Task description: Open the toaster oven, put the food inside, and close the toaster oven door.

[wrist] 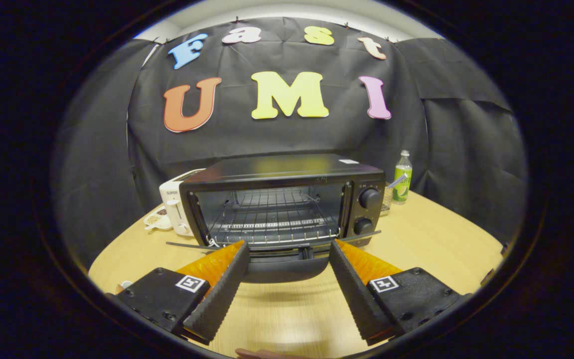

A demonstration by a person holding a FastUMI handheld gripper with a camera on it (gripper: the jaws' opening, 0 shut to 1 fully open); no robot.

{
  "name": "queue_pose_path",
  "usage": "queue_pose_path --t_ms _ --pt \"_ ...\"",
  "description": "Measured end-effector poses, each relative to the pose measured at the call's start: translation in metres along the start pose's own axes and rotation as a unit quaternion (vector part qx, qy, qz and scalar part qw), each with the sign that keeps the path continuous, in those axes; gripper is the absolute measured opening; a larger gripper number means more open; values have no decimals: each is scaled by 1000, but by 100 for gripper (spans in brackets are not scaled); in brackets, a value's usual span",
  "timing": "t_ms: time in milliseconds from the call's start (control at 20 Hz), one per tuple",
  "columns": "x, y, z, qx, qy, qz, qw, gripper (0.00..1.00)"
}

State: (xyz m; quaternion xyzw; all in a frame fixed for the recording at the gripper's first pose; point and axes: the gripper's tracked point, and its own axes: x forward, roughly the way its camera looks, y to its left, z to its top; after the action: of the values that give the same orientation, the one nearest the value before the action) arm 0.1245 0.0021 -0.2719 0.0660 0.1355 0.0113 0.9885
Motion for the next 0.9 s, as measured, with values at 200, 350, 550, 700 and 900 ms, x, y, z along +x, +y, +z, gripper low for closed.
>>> queue_pose_path --t_ms 200,350,550,700,900 --pt "-4 -3 -25 46 11 16 999 100" --pt "-5 -3 -39 16 20 10 1000 100" --pt "-6 -5 -51 23 29 15 999 100" --pt "-2 -6 -68 34 57 17 998 100" --pt "7 2 -85 57 94 40 993 100"
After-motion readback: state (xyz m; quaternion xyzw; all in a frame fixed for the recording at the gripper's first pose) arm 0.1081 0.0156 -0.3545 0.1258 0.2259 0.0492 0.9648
